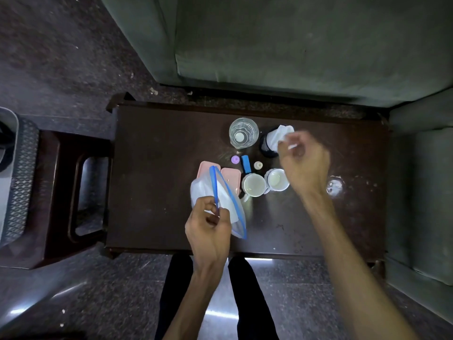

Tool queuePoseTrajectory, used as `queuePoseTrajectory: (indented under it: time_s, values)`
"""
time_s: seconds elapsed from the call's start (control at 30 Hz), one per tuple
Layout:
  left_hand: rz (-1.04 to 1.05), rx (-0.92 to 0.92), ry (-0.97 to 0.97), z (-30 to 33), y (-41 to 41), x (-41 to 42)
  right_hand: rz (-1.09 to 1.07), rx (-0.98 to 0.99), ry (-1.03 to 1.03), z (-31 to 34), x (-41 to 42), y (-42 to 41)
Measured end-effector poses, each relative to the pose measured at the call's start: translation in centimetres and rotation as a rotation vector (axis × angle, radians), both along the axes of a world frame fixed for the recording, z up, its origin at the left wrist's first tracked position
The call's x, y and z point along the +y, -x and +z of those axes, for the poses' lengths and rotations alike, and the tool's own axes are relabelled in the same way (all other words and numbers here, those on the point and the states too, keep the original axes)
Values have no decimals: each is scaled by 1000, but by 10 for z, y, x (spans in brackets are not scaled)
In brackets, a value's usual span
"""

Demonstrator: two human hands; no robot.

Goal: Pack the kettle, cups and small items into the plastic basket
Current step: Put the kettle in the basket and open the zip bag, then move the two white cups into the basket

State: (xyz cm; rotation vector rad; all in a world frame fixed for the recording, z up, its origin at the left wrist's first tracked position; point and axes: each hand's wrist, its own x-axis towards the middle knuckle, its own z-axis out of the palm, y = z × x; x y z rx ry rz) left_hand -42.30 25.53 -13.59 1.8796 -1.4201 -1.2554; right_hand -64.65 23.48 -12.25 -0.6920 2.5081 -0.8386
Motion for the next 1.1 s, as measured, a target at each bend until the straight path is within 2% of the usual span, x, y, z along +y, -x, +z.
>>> queuePoseTrajectory:
  time_s: [0.1, 0.17, 0.27, 0.4, 0.47, 0.6, 0.73, 0.8, 0.93, 1.1]
  values:
    - [-5, 60, 8, 15, 5, 8, 71, -706, -148, 16, 26, -32]
    - [-35, 126, -1, 22, 14, 13, 124, -974, -165, 18, 45, -49]
    - [-147, 206, -48, 27, 34, 24, 134, -1080, -71, 15, 73, -61]
    - [-310, 299, -174, 26, 65, 43, -143, -1173, 130, 12, 96, -54]
    - [-356, 345, -230, 25, 78, 53, -246, -1134, 149, 10, 107, -41]
    - [-417, 396, -260, 23, 97, 76, -325, -890, 89, 1, 133, -9]
    - [-385, 344, -253, 16, 114, 89, -255, -402, -101, -11, 165, 30]
    - [-445, 290, -240, 10, 125, 91, -288, -275, -106, -10, 178, 49]
    - [-588, 238, -229, -2, 152, 89, -491, -249, 127, -9, 187, 76]
    - [-593, 159, -223, -17, 172, 78, -867, -465, 438, -33, 181, 89]
